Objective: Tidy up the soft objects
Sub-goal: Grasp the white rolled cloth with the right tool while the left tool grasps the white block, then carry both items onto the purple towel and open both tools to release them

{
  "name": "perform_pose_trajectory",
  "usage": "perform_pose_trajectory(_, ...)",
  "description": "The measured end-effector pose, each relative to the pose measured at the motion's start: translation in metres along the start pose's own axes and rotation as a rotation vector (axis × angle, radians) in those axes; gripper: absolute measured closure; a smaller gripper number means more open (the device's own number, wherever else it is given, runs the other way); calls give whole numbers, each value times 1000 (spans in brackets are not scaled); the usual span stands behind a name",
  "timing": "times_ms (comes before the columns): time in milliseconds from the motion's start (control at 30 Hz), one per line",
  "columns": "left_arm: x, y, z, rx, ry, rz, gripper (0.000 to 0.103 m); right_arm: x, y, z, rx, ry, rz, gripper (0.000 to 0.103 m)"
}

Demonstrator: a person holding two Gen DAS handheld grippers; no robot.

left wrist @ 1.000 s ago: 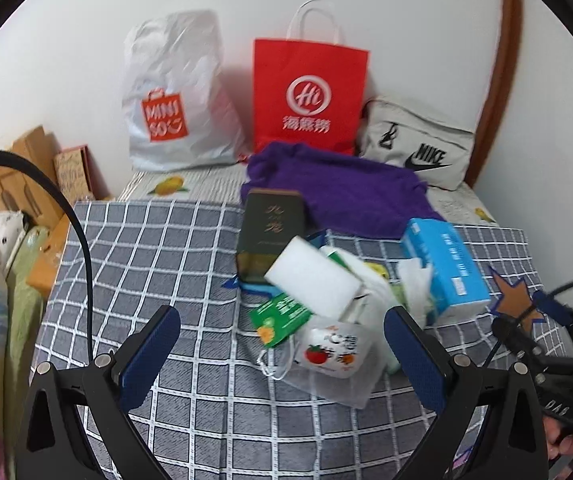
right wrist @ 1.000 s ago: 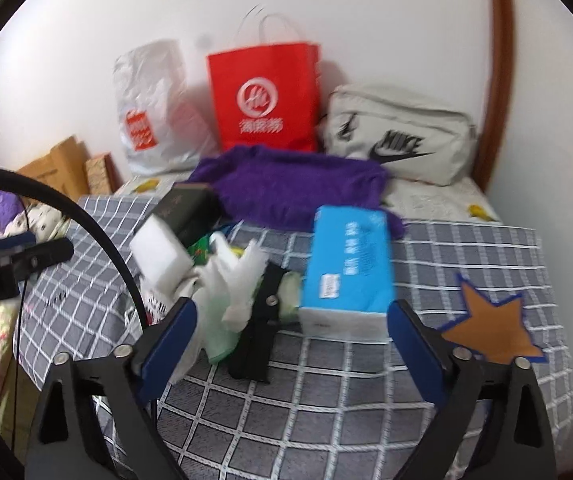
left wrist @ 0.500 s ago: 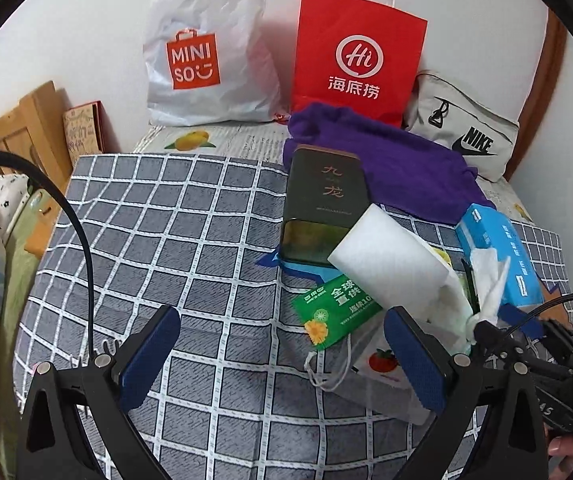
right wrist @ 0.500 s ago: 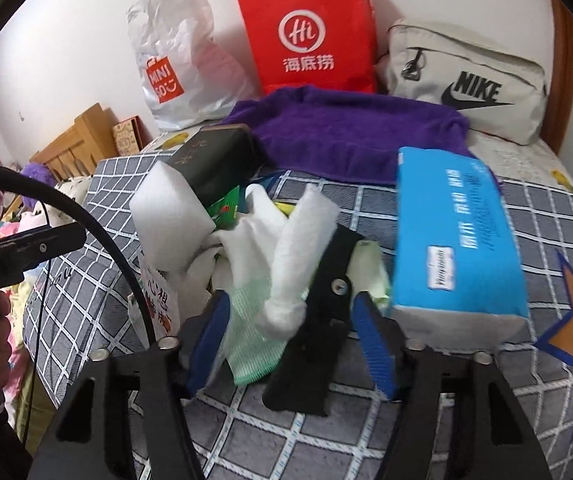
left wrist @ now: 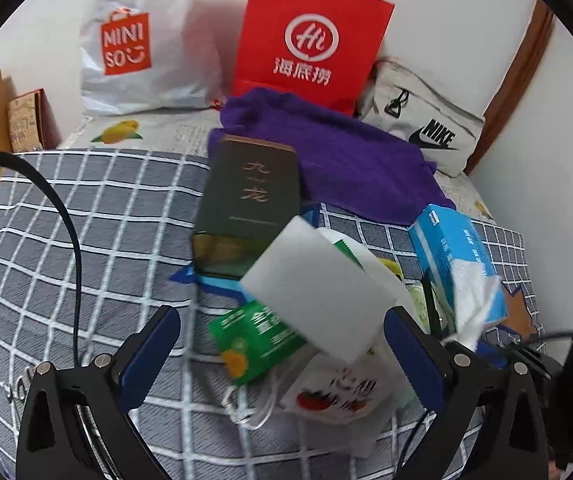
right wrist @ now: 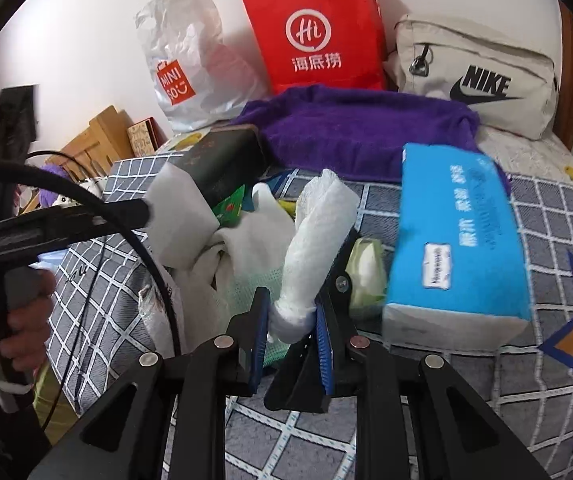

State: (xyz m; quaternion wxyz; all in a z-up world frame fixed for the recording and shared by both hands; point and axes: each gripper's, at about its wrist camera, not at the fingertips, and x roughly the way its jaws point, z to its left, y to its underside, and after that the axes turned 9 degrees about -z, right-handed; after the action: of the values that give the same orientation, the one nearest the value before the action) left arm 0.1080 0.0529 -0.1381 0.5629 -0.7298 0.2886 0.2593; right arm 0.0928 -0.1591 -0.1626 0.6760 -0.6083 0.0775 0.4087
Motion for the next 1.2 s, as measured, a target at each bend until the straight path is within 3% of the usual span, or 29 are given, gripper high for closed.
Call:
perform_pose_trajectory(300,40,-9,-15,-107,52,111,2,-13,-3,-13,-1,-3,-4,81)
perform_pose_trajectory(400,43,-11,-19,-107,43,99,18,-15,-4,-14,-3,-9,-8,81)
perform_pose_trajectory(467,43,-11,-20,-103,46,96,41,-17,-5,-14,-6,-17,-11,81)
perform_pose_trajectory(733,36,-6,-25,-63,92,86,73,-12,-3,-16,12,-25,9,81)
perform_pose_trajectory(1200,-3,-36,-32,12,138,-26,74,-26,-29,-8,-34,-4,-40,81)
